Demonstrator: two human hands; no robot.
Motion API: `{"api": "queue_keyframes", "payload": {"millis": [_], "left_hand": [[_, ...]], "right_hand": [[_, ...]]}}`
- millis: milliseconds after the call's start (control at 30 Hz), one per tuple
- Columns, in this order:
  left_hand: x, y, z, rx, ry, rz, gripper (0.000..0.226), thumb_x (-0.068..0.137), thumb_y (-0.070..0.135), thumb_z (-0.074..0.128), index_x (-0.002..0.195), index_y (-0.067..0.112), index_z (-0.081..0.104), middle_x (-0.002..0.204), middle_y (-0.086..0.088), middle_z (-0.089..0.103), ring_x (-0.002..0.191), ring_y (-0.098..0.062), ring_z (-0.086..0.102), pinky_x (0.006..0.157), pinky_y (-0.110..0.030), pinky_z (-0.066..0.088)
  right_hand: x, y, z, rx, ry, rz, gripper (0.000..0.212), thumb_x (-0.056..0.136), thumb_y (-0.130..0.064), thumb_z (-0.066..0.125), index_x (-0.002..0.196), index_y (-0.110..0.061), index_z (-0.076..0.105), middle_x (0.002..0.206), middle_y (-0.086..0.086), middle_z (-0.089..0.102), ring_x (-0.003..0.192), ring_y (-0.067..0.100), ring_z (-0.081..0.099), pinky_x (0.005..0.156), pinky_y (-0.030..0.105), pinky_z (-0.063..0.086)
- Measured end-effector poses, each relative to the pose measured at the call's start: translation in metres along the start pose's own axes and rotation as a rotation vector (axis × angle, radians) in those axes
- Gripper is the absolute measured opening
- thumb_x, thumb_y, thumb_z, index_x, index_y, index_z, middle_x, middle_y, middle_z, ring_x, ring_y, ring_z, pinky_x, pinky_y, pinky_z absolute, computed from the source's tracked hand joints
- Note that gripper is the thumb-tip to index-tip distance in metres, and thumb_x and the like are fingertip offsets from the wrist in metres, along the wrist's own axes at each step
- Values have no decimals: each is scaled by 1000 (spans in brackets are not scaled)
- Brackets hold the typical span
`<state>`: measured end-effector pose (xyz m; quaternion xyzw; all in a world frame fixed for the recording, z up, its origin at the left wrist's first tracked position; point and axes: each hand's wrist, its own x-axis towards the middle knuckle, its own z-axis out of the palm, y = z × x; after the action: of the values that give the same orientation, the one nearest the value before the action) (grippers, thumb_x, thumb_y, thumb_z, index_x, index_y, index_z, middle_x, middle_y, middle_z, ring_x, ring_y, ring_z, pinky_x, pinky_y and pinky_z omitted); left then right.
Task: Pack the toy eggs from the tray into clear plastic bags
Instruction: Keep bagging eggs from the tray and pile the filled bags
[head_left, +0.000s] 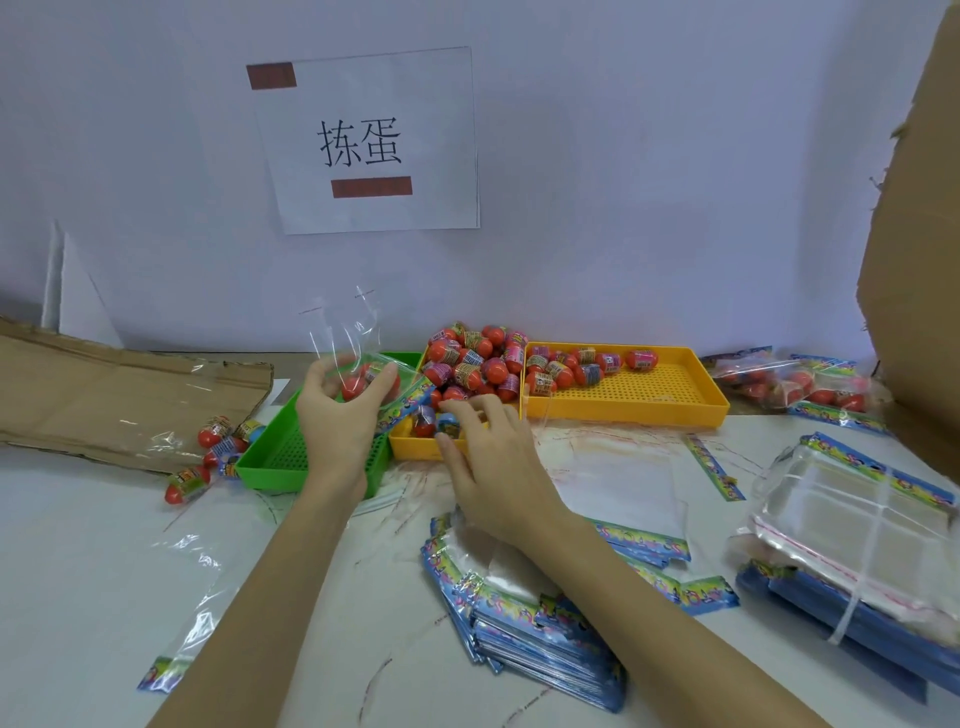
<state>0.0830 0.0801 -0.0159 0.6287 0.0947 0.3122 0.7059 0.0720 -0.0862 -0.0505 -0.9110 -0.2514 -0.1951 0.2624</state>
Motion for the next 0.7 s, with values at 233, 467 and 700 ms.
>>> {"api": "queue_keyframes", "payload": {"millis": [233, 467, 700], "left_hand": [[-1, 2, 0, 10, -60, -38, 41, 83, 15, 89, 118, 18, 66, 94, 1, 77, 80, -11, 78, 65, -21, 61], [-8, 5, 7, 105, -307, -21, 50, 72, 14, 96, 115, 20, 70, 94, -5, 81, 85, -23, 80, 73, -31, 65], [-22, 4, 15, 213, -576, -17, 54, 73, 9, 95, 119, 23, 71, 109, 0, 79, 97, -31, 77, 77, -39, 66]], "right_hand": [[-1, 7, 1, 63, -63, -26, 33, 110, -31, 44, 136, -22, 63, 134, 5, 54, 127, 24, 48, 103, 33, 28], [3, 15, -25, 436, 338, 212, 20, 97, -13, 70, 115, -22, 67, 117, 2, 55, 99, 13, 64, 85, 19, 53], [7, 14, -63, 750, 619, 279, 22, 104, -23, 61, 124, -14, 66, 114, 4, 71, 82, 12, 76, 65, 23, 59]]}}
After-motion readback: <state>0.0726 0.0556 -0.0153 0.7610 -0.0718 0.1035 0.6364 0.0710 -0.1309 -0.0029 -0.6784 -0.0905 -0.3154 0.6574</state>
